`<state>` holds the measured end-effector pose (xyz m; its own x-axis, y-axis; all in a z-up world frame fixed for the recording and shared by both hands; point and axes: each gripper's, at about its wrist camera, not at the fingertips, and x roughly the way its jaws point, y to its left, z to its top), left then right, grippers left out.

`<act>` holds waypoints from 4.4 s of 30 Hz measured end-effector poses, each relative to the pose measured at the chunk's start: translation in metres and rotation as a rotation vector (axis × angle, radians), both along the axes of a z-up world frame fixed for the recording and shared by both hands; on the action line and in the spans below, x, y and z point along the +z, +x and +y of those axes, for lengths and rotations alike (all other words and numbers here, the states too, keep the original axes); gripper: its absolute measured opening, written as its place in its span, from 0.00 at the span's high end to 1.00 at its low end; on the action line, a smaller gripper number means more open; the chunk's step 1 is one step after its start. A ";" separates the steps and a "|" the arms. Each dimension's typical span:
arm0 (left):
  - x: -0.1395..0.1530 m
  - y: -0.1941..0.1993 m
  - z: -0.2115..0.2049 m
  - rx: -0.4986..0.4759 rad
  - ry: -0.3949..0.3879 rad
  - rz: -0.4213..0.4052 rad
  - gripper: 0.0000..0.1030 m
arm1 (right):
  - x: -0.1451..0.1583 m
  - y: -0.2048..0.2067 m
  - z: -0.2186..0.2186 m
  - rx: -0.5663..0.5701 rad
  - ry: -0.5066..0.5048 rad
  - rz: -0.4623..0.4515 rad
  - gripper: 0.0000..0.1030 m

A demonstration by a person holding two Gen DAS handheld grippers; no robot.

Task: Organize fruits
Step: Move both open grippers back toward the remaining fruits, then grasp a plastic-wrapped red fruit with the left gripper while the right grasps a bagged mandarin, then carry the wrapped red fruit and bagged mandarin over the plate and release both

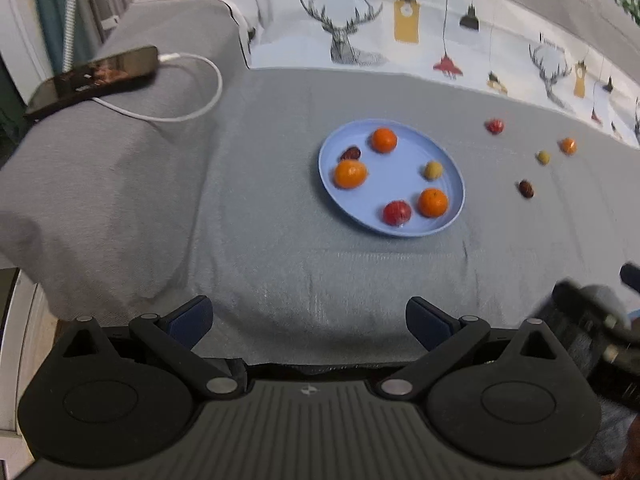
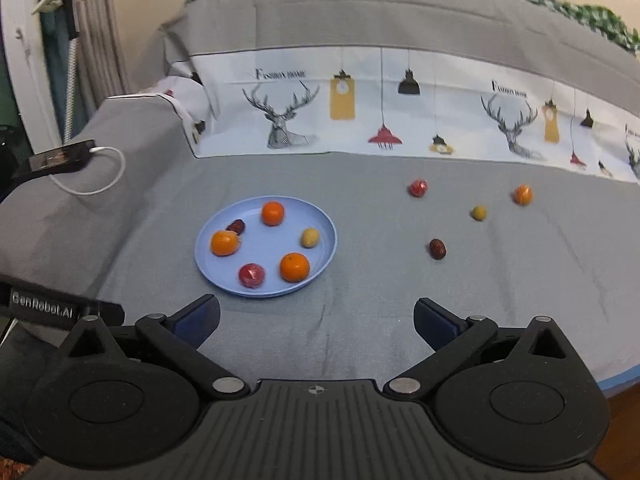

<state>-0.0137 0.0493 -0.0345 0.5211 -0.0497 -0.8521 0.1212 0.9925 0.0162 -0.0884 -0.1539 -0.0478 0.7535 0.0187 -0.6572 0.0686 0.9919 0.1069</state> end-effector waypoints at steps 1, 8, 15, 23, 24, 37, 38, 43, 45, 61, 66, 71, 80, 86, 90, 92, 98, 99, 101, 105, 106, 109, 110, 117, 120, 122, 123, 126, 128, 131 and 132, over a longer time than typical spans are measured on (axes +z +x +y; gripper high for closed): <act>0.005 -0.003 0.001 0.007 -0.005 -0.017 0.00 | 0.002 -0.005 0.003 0.007 -0.008 -0.009 0.01; 0.026 -0.025 -0.008 -0.028 -0.006 -0.079 0.00 | 0.021 -0.033 0.016 0.053 -0.076 -0.110 0.01; 0.034 -0.038 -0.014 -0.039 0.023 -0.116 0.00 | 0.026 -0.045 0.009 0.020 -0.058 -0.124 0.01; 0.038 -0.039 -0.016 -0.033 0.050 -0.132 0.00 | 0.024 -0.046 0.006 0.021 -0.036 -0.124 0.01; 0.038 -0.039 -0.018 -0.038 0.054 -0.133 0.00 | 0.024 -0.046 0.005 0.018 -0.031 -0.123 0.01; 0.027 -0.026 -0.031 -0.069 0.102 -0.100 0.00 | 0.009 -0.036 -0.019 -0.047 0.068 -0.069 0.01; 0.027 -0.025 -0.031 -0.067 0.105 -0.100 0.00 | 0.008 -0.035 -0.022 -0.058 0.077 -0.066 0.01; 0.024 -0.009 -0.036 -0.036 0.095 -0.071 0.00 | 0.003 -0.032 -0.041 -0.132 0.123 -0.066 0.01; 0.025 0.000 -0.040 -0.026 0.078 -0.059 0.00 | 0.003 -0.029 -0.050 -0.163 0.131 -0.070 0.01; 0.010 0.129 -0.189 -0.144 0.076 -0.126 0.00 | -0.017 0.036 -0.199 -0.468 0.012 -0.108 0.01; -0.027 0.194 -0.264 -0.227 0.107 -0.127 0.00 | -0.056 0.098 -0.260 -0.534 0.017 -0.075 0.01; -0.079 0.252 -0.330 -0.312 0.122 -0.099 0.00 | -0.113 0.175 -0.309 -0.541 0.053 0.023 0.01; -0.157 0.328 -0.373 -0.307 0.191 -0.054 0.00 | -0.174 0.288 -0.358 -0.512 0.033 0.047 0.01; -0.157 0.337 -0.373 -0.362 0.125 -0.056 0.56 | -0.193 0.314 -0.356 -0.489 -0.089 0.034 0.64; -0.149 0.326 -0.377 -0.437 0.143 -0.074 0.73 | -0.184 0.308 -0.350 -0.471 -0.084 0.061 0.64; -0.141 0.315 -0.375 -0.453 0.150 -0.091 0.73 | -0.173 0.297 -0.345 -0.477 -0.115 0.063 0.64; -0.090 0.264 -0.347 -0.498 0.110 -0.148 0.73 | -0.109 0.220 -0.316 -0.468 -0.035 -0.066 0.64; -0.078 0.253 -0.337 -0.501 0.085 -0.149 0.73 | -0.099 0.205 -0.307 -0.455 -0.028 -0.085 0.64; -0.059 0.231 -0.320 -0.499 0.063 -0.149 0.73 | -0.079 0.177 -0.291 -0.442 -0.002 -0.118 0.64; -0.023 0.181 -0.274 -0.483 0.037 -0.149 0.73 | -0.047 0.123 -0.254 -0.378 0.069 -0.164 0.64; -0.016 0.169 -0.264 -0.477 0.034 -0.142 0.73 | -0.040 0.111 -0.244 -0.356 0.078 -0.174 0.64; 0.000 0.137 -0.228 -0.446 0.039 -0.114 0.73 | -0.024 0.076 -0.210 -0.288 0.097 -0.183 0.64; 0.006 0.125 -0.215 -0.432 0.042 -0.112 0.73 | -0.018 0.065 -0.199 -0.271 0.108 -0.183 0.64; 0.033 0.066 -0.135 -0.330 0.015 -0.100 0.73 | 0.007 0.007 -0.124 -0.122 0.116 -0.164 0.64; 0.042 0.042 -0.106 -0.298 0.013 -0.117 0.73 | 0.014 -0.011 -0.096 -0.069 0.106 -0.162 0.64; 0.045 0.025 -0.090 -0.297 0.020 -0.140 0.73 | 0.018 -0.020 -0.078 -0.034 0.097 -0.162 0.64; 0.046 0.016 -0.084 -0.300 0.039 -0.160 0.73 | 0.019 -0.025 -0.069 -0.014 0.089 -0.164 0.64; 0.047 -0.007 -0.067 -0.304 0.053 -0.182 0.73 | 0.022 -0.035 -0.045 0.036 0.064 -0.163 0.64; 0.046 -0.017 -0.058 -0.300 0.038 -0.176 0.73 | 0.023 -0.040 -0.031 0.065 0.050 -0.163 0.64; 0.048 -0.034 -0.047 -0.285 0.035 -0.207 0.73 | 0.029 -0.047 -0.016 0.095 0.023 -0.174 0.64; 0.050 -0.040 -0.042 -0.280 0.031 -0.219 0.73 | 0.031 -0.049 -0.012 0.101 0.015 -0.182 0.64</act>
